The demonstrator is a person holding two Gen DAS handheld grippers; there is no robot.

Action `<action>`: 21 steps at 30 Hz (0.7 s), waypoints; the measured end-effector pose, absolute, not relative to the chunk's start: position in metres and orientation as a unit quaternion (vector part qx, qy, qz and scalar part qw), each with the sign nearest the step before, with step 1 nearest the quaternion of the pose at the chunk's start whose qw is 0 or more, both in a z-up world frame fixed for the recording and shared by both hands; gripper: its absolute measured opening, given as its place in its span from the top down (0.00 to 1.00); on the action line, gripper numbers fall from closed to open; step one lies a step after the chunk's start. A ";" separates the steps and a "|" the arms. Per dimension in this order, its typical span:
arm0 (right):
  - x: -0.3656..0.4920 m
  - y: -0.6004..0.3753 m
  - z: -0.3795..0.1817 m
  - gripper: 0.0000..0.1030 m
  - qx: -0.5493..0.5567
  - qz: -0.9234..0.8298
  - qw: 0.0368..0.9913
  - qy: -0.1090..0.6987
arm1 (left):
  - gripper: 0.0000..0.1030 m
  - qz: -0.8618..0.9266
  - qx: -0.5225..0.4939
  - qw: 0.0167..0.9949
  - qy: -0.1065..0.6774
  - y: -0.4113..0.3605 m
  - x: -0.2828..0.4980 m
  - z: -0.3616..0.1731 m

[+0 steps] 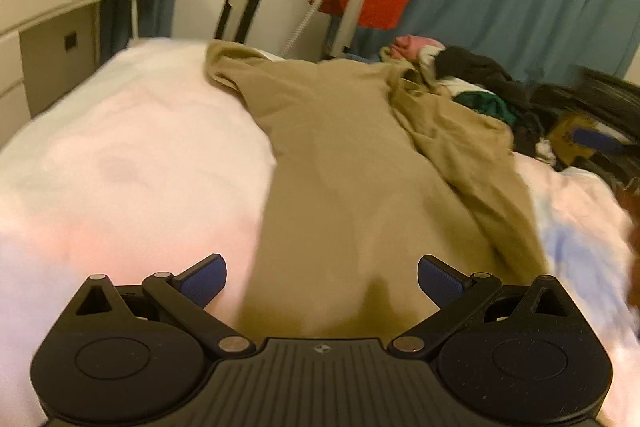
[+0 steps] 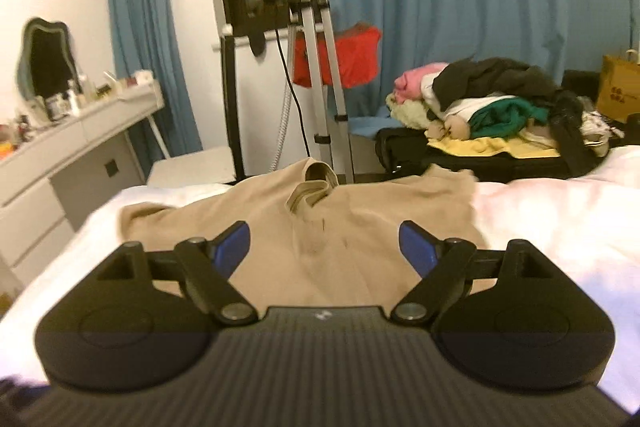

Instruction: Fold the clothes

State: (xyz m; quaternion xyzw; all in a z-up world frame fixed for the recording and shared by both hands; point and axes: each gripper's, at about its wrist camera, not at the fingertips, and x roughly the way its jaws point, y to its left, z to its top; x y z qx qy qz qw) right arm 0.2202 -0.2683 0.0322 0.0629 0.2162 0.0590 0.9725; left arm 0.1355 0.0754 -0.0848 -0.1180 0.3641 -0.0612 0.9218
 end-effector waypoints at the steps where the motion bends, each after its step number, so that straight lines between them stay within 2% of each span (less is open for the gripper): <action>1: 0.195 -0.276 0.037 0.19 0.070 0.057 0.973 0.214 | 0.00 -0.064 -0.108 0.924 0.361 0.071 0.129 -0.081; 9: 0.032 -0.352 0.031 0.19 0.170 0.014 0.958 0.230 | 0.01 -0.084 -0.055 0.937 0.336 0.040 0.066 -0.045; 14: -0.006 -0.368 0.006 0.19 0.205 0.002 0.954 0.219 | 0.01 -0.124 -0.108 0.929 0.331 0.038 0.029 -0.032; 21: -0.018 -0.372 0.004 0.19 0.190 -0.005 0.962 0.194 | 0.01 -0.105 -0.087 0.943 0.305 0.025 0.012 -0.025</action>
